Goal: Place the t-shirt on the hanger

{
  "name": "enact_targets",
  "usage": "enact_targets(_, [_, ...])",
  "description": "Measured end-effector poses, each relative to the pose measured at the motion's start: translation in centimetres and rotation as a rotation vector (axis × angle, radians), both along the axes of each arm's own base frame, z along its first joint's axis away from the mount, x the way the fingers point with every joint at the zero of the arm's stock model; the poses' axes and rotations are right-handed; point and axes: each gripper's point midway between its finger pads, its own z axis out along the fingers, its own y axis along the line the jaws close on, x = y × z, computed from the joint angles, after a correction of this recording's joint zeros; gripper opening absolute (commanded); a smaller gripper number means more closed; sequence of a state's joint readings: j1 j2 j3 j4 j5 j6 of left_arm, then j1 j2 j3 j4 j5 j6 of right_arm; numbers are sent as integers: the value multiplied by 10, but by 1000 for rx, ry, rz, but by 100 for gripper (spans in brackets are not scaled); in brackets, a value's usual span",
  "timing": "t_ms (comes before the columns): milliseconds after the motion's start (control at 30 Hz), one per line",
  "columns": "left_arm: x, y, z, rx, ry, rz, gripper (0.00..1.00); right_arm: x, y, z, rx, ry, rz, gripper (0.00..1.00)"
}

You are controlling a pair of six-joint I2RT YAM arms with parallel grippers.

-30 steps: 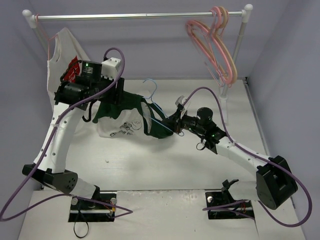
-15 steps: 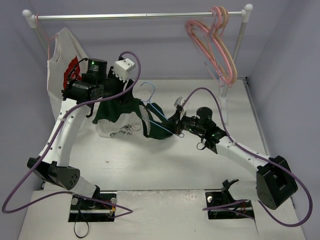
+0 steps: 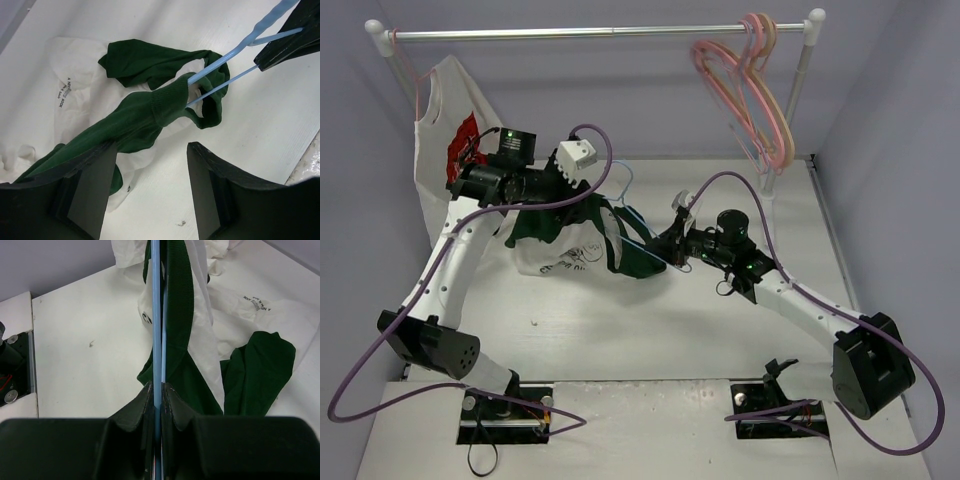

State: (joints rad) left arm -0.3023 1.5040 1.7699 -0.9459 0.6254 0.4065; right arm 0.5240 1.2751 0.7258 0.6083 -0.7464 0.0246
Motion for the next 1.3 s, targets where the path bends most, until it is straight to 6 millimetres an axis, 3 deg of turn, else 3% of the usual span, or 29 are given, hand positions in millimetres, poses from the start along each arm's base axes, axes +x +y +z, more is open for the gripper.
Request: enact_targets(1300, [13, 3, -1, 62, -124, -114, 57, -6, 4, 0, -9, 69, 98, 0])
